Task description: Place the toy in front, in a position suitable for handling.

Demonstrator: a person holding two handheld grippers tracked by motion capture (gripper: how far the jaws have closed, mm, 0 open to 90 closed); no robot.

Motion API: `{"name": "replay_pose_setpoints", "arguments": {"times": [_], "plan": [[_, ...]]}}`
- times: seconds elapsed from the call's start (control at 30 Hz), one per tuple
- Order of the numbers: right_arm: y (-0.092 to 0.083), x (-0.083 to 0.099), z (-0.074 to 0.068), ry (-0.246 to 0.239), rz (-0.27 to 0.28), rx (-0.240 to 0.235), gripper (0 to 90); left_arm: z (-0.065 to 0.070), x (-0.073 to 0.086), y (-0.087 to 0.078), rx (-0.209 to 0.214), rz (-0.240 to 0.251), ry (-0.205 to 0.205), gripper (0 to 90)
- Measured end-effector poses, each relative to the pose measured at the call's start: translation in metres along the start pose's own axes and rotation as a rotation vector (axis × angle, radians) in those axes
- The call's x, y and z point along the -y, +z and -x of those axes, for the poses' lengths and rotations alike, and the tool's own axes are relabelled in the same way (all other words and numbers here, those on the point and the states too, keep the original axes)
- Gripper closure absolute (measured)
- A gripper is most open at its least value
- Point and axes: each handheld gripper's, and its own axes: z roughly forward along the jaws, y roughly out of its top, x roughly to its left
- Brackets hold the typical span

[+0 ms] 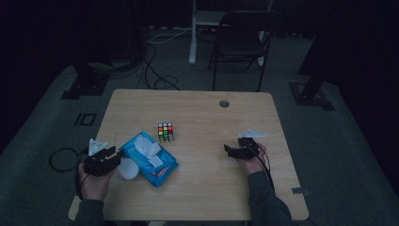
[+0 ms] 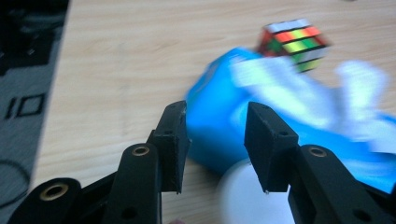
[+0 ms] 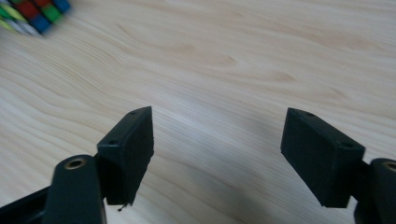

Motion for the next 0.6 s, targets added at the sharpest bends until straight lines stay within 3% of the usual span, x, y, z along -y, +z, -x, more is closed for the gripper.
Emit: {"name": "replay_pose_setpoints", "arguments": {"times": [0.03, 0.1, 0.13, 0.17, 0.27, 0.3, 0.33, 0.43, 0.47, 0.5, 0.57, 0.6], "plan": [[-0.001, -0.003, -0.002, 0.007, 0.009, -0.017, 26.3, 0.013, -0.002, -0.003, 0.023, 0.015, 0.022, 60.2], [-0.001, -0.006, -0.005, -0.001, 0.014, -0.020, 26.4, 0.019, -0.002, -0.004, 0.042, 0.017, 0.035, 60.3], [-0.001, -0.011, -0.009, -0.010, 0.017, -0.020, 26.4, 0.035, -0.001, -0.006, 0.077, 0.018, 0.067, 60.4], [-0.001, -0.011, -0.009, -0.010, 0.017, -0.020, 26.4, 0.035, -0.001, -0.006, 0.077, 0.018, 0.067, 60.4], [0.003, -0.035, -0.032, -0.064, 0.044, -0.045, 26.3, 0.064, 0.004, -0.010, 0.137, 0.015, 0.130, 60.3], [0.003, -0.035, -0.032, -0.064, 0.044, -0.045, 26.3, 0.064, 0.004, -0.010, 0.137, 0.015, 0.130, 60.3], [0.005, -0.044, -0.042, -0.081, 0.049, -0.062, 26.1, 0.076, 0.010, -0.010, 0.160, 0.010, 0.140, 59.9], [0.009, -0.051, -0.053, -0.097, 0.054, -0.087, 24.2, 0.088, 0.016, -0.009, 0.161, 0.000, 0.161, 56.7], [0.013, -0.058, -0.065, -0.115, 0.048, -0.115, 22.7, 0.097, 0.022, -0.008, 0.156, -0.006, 0.171, 55.3], [0.013, -0.058, -0.065, -0.115, 0.048, -0.115, 22.7, 0.097, 0.022, -0.008, 0.156, -0.006, 0.171, 54.1], [0.020, -0.067, -0.083, -0.155, 0.049, -0.132, 21.3, 0.103, 0.026, -0.006, 0.141, -0.011, 0.174, 51.7], [0.020, -0.067, -0.083, -0.155, 0.049, -0.132, 21.3, 0.105, 0.028, -0.006, 0.148, -0.013, 0.168, 51.7]]}}
